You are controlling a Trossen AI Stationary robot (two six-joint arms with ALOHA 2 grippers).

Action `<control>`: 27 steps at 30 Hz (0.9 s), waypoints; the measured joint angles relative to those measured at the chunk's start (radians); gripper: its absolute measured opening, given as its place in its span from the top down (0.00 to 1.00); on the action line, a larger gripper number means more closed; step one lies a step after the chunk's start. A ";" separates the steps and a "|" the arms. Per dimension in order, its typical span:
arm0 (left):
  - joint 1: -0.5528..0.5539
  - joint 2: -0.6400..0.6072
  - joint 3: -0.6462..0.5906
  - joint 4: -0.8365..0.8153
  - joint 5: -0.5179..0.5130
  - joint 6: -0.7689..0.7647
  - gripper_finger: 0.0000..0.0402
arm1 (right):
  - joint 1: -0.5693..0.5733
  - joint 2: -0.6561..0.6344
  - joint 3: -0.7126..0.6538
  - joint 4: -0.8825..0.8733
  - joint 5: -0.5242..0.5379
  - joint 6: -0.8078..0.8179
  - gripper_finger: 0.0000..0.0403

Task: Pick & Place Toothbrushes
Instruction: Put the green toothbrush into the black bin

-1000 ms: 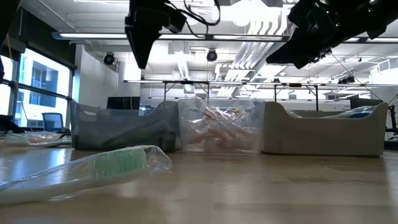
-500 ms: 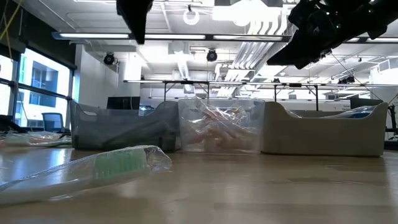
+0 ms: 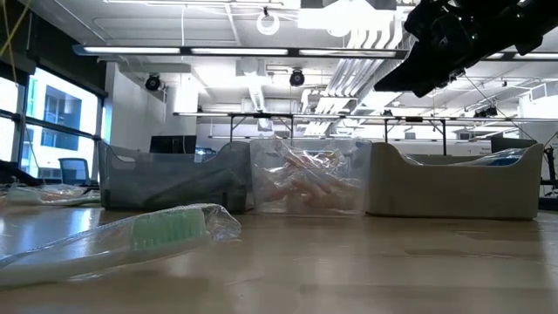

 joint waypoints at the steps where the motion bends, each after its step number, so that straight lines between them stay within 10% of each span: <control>1: -0.008 0.000 0.000 0.009 0.000 -0.021 0.99 | 0.000 0.000 0.000 0.000 0.000 0.000 0.99; 12: -0.039 0.004 0.000 0.066 0.030 -0.178 0.97 | 0.000 0.000 0.000 0.000 -0.001 0.001 0.99; 27: -0.038 0.135 -0.009 0.106 0.255 -0.190 0.66 | 0.000 0.000 0.000 -0.010 0.004 -0.009 0.99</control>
